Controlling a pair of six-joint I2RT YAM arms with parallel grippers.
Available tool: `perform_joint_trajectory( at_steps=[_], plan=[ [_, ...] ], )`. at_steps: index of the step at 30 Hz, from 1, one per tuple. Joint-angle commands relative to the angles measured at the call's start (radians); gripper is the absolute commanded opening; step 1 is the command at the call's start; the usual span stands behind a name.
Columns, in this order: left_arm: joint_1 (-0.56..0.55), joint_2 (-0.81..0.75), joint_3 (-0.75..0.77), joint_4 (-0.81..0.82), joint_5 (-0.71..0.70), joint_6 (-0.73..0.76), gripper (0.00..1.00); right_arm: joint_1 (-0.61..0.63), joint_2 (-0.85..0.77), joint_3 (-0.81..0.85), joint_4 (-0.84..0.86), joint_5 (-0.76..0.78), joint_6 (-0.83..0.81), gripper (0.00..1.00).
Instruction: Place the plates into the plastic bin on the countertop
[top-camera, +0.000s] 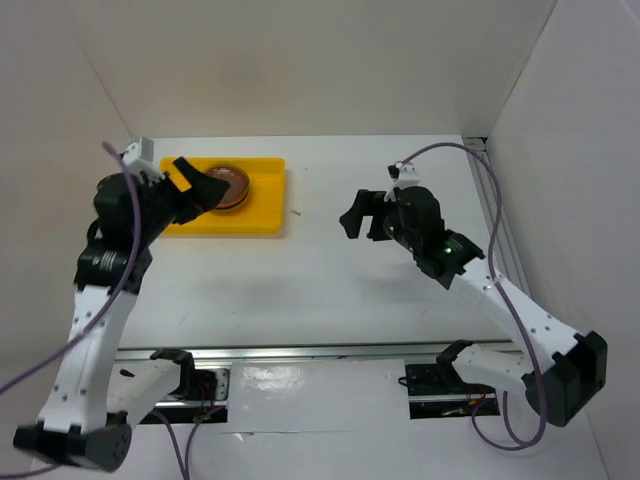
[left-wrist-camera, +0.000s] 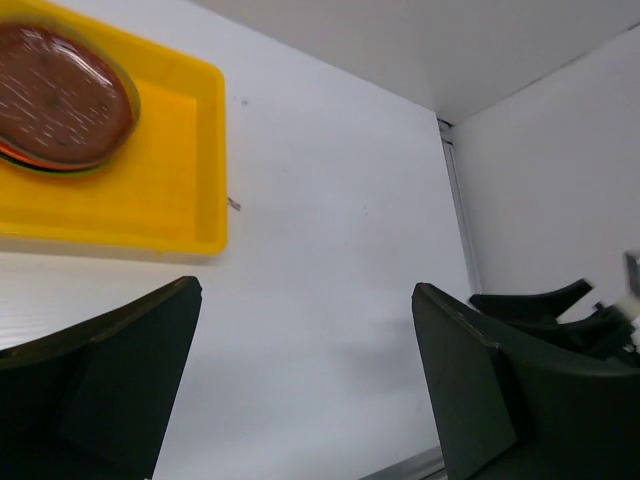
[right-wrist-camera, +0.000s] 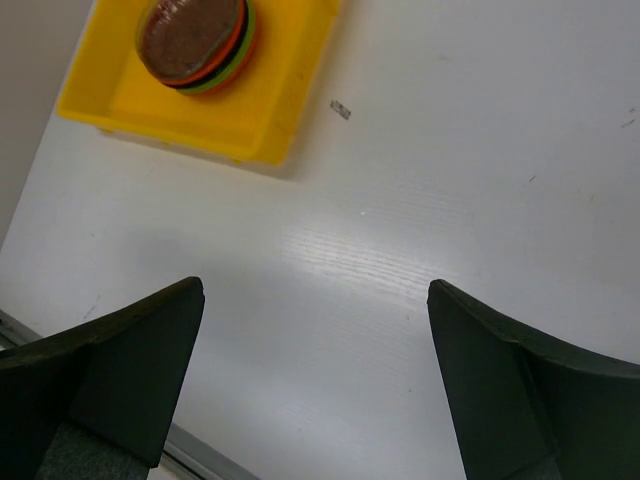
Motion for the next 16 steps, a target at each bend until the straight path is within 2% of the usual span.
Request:
perform_joint_trajectory(
  at_steps=[1,3,6,10,16],
  plan=[
    [0.004,-0.165,-0.043,-0.225,-0.086,0.262,1.0,0.045,-0.112,0.072,-0.238,0.157,-0.11,1.0],
    [0.004,-0.274,-0.043,-0.333,-0.086,0.302,1.0,0.054,-0.186,0.09,-0.297,0.202,-0.12,1.0],
    [0.004,-0.375,-0.054,-0.397,-0.031,0.32,1.0,0.055,-0.246,0.121,-0.369,0.252,-0.12,1.0],
    [0.004,-0.462,-0.072,-0.476,0.049,0.321,1.0,0.078,-0.303,0.17,-0.47,0.315,-0.093,1.0],
    [0.004,-0.512,-0.062,-0.54,0.012,0.369,1.0,0.078,-0.36,0.202,-0.518,0.327,-0.041,1.0]
  ],
)
